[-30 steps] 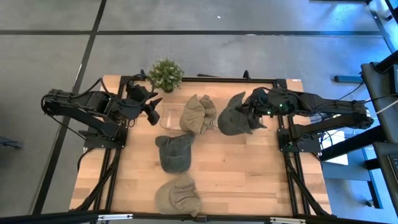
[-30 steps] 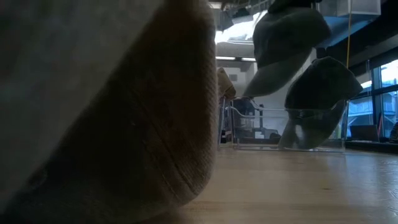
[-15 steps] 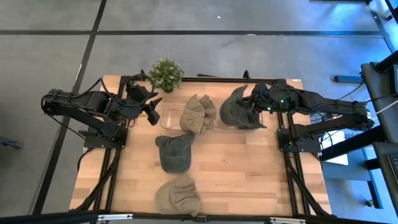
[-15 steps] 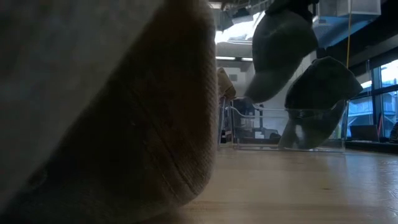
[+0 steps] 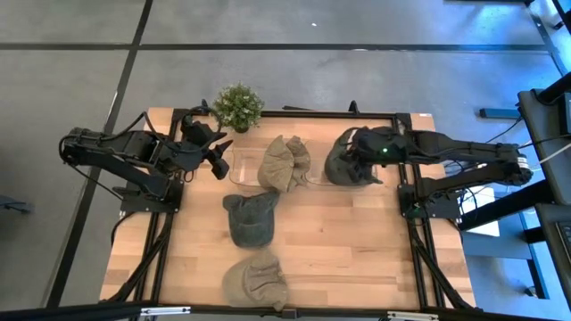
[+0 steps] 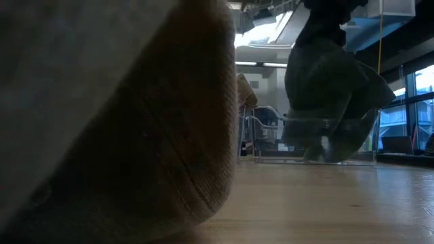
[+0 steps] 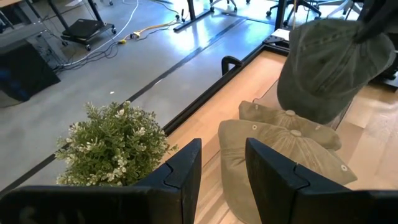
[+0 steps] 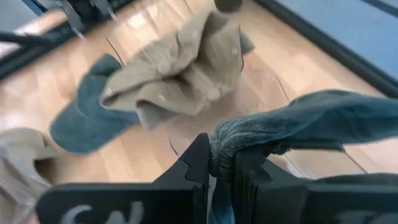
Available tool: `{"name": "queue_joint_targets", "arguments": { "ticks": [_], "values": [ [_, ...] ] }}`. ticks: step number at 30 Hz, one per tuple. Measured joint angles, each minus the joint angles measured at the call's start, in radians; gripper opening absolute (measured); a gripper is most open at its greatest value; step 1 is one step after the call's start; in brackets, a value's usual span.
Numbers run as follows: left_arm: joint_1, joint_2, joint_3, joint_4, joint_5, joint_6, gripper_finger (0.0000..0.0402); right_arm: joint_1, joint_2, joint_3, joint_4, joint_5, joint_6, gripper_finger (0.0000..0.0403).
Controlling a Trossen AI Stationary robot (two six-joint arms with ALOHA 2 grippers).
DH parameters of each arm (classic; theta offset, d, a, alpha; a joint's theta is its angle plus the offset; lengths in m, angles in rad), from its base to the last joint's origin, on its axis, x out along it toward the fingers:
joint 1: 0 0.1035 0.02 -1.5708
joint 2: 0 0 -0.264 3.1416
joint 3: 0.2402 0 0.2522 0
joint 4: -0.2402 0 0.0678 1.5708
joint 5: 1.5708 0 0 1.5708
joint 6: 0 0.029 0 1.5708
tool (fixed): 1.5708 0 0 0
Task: Pick & Place hat
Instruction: Put the left black cap into the right transparent bin
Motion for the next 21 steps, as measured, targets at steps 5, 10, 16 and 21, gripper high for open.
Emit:
{"name": "queue_joint_targets", "arguments": {
  "ticks": [5, 10, 16, 21],
  "values": [
    [0.000, 0.000, 0.000, 0.000, 0.001, 0.000, 0.0119, 0.000, 0.058, 0.000, -0.032, 0.000, -0.002, 0.0042],
    [0.000, 0.000, 0.000, 0.000, 0.002, 0.000, 0.0119, 0.000, 0.105, 0.000, -0.067, 0.081, 0.005, 0.0051],
    [0.000, 0.000, 0.000, -0.012, 0.004, 0.000, 0.0119, 0.000, 0.123, 0.000, -0.087, 0.097, 0.028, 0.0054],
    [0.000, 0.000, 0.000, -0.015, 0.005, 0.000, 0.0119, 0.000, 0.117, 0.000, -0.088, 0.102, 0.049, 0.0063]
  ]
}}
